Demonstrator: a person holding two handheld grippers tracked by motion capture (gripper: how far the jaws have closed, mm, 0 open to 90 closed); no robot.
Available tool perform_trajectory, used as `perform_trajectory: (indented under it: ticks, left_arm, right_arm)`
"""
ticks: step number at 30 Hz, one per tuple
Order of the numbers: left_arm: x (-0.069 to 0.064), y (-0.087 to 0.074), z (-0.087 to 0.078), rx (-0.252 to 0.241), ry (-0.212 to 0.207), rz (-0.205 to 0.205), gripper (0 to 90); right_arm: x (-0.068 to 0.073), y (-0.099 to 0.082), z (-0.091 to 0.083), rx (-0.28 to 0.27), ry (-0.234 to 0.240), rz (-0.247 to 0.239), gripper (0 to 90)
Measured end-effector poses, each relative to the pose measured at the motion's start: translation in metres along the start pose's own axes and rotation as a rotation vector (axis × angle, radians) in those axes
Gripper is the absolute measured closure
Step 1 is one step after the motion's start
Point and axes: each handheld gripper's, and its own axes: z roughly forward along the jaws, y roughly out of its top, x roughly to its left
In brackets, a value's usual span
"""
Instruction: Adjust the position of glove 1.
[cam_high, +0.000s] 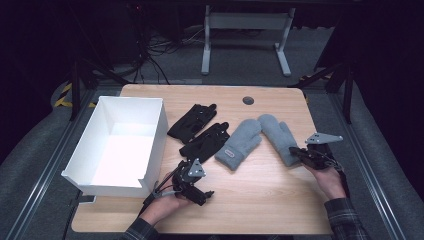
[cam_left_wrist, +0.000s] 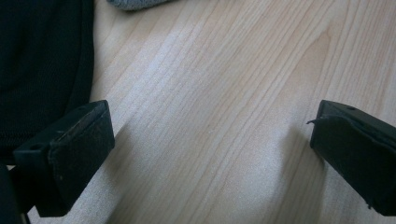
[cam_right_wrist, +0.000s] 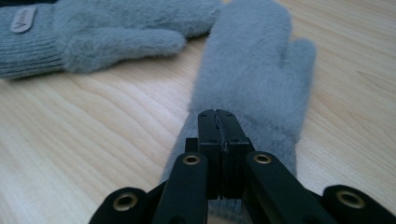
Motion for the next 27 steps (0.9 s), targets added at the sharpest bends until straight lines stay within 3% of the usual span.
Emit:
perform_trajectory:
  ticks: [4,11,27]
  left_arm:
    - [0.0,0.0,0.0,0.0,0.001,0.0,0.2]
    - [0.0,0.0,0.0,0.0,-0.001,0.0,0.2]
    - [0.0,0.0,0.0,0.0,-0.002,0.003,0.2]
  right_arm:
    - [-0.006,0.0,0.006,0.016,-0.014,0.003,90.0]
    - [-0.01,-0.006,0.017,0.068,0.01,0.014,90.0]
    - [0.006,-0.019,-0.001,0.094,0.043,-0.004,90.0]
